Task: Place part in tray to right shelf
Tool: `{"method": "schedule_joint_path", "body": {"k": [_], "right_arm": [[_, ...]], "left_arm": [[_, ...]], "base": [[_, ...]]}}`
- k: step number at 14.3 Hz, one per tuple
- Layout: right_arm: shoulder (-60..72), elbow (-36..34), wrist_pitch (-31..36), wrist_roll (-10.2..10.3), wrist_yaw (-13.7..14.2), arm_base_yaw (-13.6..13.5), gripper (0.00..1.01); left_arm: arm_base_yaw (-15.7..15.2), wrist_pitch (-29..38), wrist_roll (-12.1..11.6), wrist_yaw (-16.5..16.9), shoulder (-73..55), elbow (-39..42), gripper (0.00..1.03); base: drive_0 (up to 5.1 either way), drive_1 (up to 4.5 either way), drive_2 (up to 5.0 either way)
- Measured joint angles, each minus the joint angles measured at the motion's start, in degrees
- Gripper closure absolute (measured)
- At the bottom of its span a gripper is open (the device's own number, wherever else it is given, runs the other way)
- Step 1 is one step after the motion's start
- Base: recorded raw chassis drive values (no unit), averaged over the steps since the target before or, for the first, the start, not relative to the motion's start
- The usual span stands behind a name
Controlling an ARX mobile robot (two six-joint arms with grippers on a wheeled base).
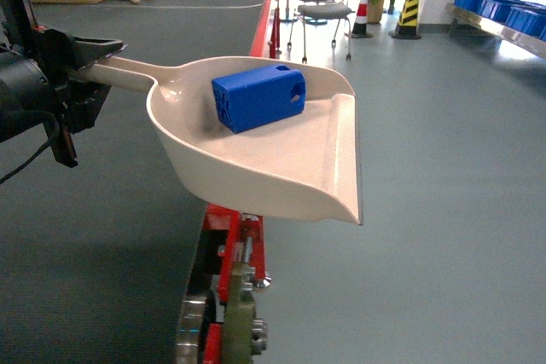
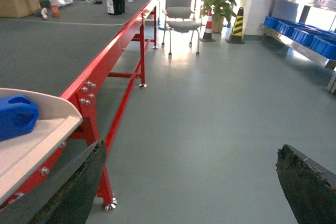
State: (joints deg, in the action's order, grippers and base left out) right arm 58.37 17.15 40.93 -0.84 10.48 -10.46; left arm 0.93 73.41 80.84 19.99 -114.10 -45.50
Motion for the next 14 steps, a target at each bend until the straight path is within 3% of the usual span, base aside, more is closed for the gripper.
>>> {"method": "schedule_joint_path", "body": {"k": [14], "right_arm": [[0.02,-0.07,-0.13,-0.02,-0.04,-0.02,0.03]], "left_arm": [[-0.11,-0.13,-0.11,-0.13,0.07,0.07,0.89]], "base": [[0.0,0.00,0.0]]}}
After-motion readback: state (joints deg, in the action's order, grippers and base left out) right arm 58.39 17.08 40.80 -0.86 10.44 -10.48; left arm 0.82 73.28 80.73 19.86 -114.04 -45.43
